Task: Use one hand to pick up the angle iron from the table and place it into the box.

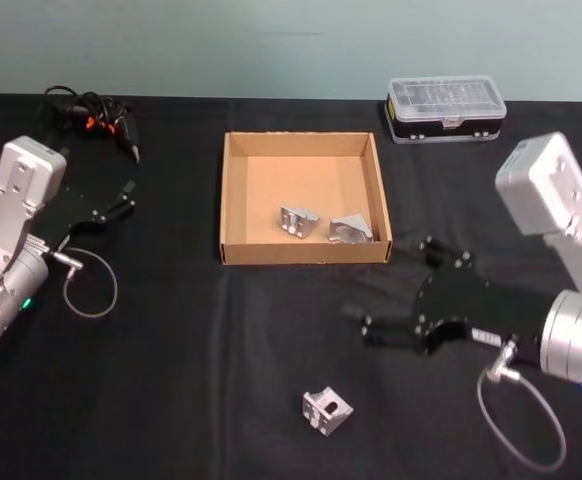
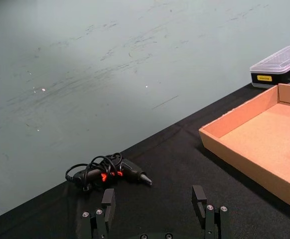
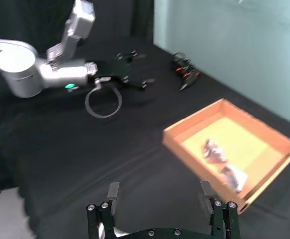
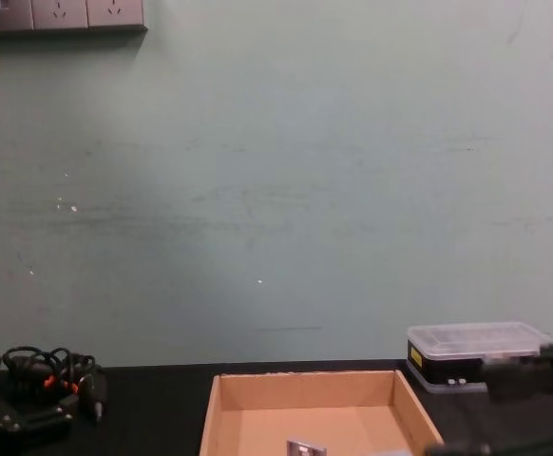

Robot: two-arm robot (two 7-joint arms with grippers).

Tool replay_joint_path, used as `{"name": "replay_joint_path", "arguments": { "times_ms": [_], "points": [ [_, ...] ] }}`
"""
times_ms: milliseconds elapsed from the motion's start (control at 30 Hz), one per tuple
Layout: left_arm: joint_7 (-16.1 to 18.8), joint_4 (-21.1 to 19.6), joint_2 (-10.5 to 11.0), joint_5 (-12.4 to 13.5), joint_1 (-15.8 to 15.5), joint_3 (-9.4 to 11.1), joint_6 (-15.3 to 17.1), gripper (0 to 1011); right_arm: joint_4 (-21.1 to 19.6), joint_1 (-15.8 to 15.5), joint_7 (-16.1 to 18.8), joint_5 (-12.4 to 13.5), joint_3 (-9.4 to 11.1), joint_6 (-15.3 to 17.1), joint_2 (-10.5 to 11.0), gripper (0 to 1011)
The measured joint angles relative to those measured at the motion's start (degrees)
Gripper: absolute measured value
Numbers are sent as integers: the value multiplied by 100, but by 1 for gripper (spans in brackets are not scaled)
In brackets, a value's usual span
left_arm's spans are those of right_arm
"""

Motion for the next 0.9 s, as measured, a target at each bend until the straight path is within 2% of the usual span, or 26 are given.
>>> {"name": "replay_joint_path", "arguments": {
  "times_ms": [267, 467, 633, 900],
  "points": [
    [0, 0, 0, 0, 0, 0, 0, 1011, -207, -59, 18, 90, -237, 385, 199, 1003],
    [0, 0, 0, 0, 0, 0, 0, 1011, -237, 69, 85, 37, -598, 629, 384, 1003],
    [0, 0, 0, 0, 0, 0, 0, 1011, -199, 182, 90, -92, -894, 745, 506, 1003],
    [0, 0, 0, 0, 0, 0, 0, 1011, -90, 222, -41, -145, -1119, 815, 559, 1003]
  ]
}}
